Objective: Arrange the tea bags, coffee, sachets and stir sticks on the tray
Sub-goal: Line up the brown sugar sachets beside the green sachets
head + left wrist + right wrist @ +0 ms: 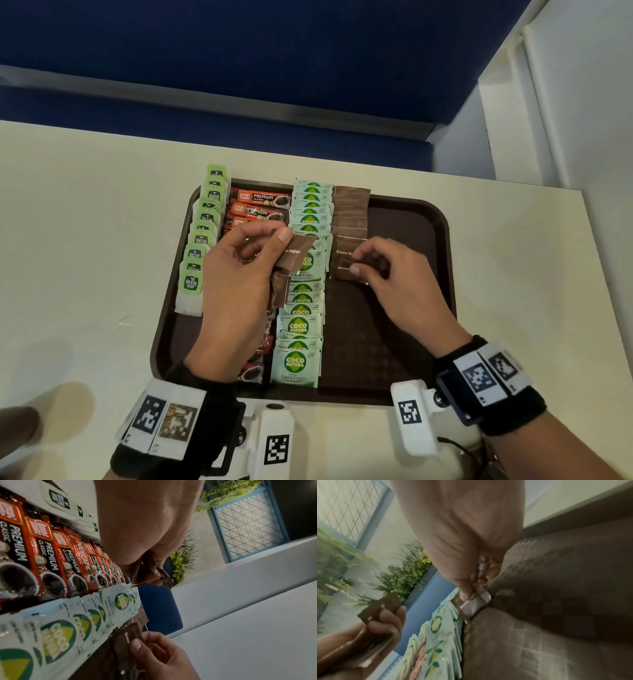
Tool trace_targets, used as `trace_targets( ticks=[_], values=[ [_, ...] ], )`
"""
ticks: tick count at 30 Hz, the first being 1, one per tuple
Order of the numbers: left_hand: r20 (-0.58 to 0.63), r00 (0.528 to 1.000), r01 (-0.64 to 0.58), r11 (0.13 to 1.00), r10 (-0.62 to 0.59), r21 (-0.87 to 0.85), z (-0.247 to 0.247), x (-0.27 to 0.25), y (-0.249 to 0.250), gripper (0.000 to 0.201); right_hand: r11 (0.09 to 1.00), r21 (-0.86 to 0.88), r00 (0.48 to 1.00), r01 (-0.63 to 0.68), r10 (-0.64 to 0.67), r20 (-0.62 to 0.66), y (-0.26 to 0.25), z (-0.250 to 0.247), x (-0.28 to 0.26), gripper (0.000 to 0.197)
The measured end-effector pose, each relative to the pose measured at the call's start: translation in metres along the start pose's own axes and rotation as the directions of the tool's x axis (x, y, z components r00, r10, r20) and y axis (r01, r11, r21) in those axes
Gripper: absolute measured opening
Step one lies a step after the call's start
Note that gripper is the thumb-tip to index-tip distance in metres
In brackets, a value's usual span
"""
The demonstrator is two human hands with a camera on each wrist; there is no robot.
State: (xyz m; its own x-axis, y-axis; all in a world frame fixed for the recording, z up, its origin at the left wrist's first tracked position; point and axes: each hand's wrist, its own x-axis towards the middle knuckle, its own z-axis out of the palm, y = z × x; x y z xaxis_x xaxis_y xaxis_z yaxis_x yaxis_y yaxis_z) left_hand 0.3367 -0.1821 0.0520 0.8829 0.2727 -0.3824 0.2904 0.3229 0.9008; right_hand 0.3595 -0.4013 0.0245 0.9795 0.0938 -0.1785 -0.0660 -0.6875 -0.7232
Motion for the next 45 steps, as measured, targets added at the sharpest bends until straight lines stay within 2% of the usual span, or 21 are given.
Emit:
trace_targets(
  ticks=[4, 10, 20, 22, 24, 25, 27, 29, 34, 40, 42, 45],
  values=[
    [-0.008, 1.000, -0.004, 1.000, 0.004, -0.004, 0.000, -0.001, 0.000, 0.011, 0.994, -0.101, 0.997, 0.029, -0.035, -0.063, 0.005, 0.010, 0.001, 0.013],
    [-0.006, 1.000, -0.009, 1.000, 0.009, 0.003, 0.000, -0.002, 0.000, 0.011, 0.985, -0.143, 0.989, 0.092, -0.107, -0.100, 0.008, 0.014, 0.001, 0.023],
    [-0.006, 1.000, -0.003, 1.000, 0.003, -0.016, -0.001, -0.002, -0.002, 0.013, 0.987, -0.153, 0.989, 0.040, -0.061, -0.133, 0.007, 0.017, -0.001, 0.035],
    [-0.008, 1.000, -0.014, 1.000, 0.014, -0.001, 0.000, -0.003, -0.004, 0.014, 0.997, -0.079, 0.980, 0.013, -0.029, -0.199, -0.003, 0.013, -0.006, 0.032],
    [-0.009, 0.999, -0.031, 0.999, 0.031, 0.020, 0.002, -0.003, -0.005, 0.016, 0.996, 0.090, 0.974, -0.005, 0.025, -0.224, -0.017, 0.008, -0.014, 0.024],
    [-0.008, 0.999, -0.039, 0.999, 0.039, 0.030, 0.004, -0.004, -0.007, 0.017, 0.974, 0.226, 0.982, -0.026, 0.068, -0.177, -0.026, 0.005, -0.019, 0.023],
    [0.009, 0.999, -0.052, 0.998, 0.052, 0.045, 0.008, -0.005, -0.008, 0.017, 0.865, 0.484, 0.989, -0.133, 0.144, 0.014, -0.047, -0.001, -0.028, 0.031],
    [0.042, 0.997, -0.072, 0.995, 0.069, 0.070, 0.014, -0.006, -0.009, 0.017, 0.802, 0.562, 0.979, -0.205, 0.156, 0.134, -0.063, -0.004, -0.033, 0.033],
    [0.112, 0.990, -0.099, 0.989, 0.088, 0.105, 0.021, -0.009, -0.008, 0.015, 0.802, 0.570, 0.982, -0.178, 0.178, 0.057, -0.063, -0.010, -0.028, 0.012],
    [0.106, 0.994, -0.047, 0.993, 0.035, 0.110, 0.010, -0.007, -0.007, 0.013, 0.882, 0.439, 0.966, -0.171, 0.237, -0.100, -0.034, -0.025, -0.023, 0.006],
    [0.092, 0.995, -0.041, 0.994, 0.031, 0.101, 0.007, -0.006, -0.007, 0.013, 0.908, 0.368, 0.965, -0.201, 0.248, -0.086, -0.022, -0.025, -0.023, 0.005],
    [0.081, 0.997, -0.017, 0.996, 0.010, 0.084, 0.002, -0.005, -0.008, 0.015, 0.933, 0.282, 0.972, -0.224, 0.233, 0.003, -0.008, -0.014, -0.026, 0.006]
  ],
)
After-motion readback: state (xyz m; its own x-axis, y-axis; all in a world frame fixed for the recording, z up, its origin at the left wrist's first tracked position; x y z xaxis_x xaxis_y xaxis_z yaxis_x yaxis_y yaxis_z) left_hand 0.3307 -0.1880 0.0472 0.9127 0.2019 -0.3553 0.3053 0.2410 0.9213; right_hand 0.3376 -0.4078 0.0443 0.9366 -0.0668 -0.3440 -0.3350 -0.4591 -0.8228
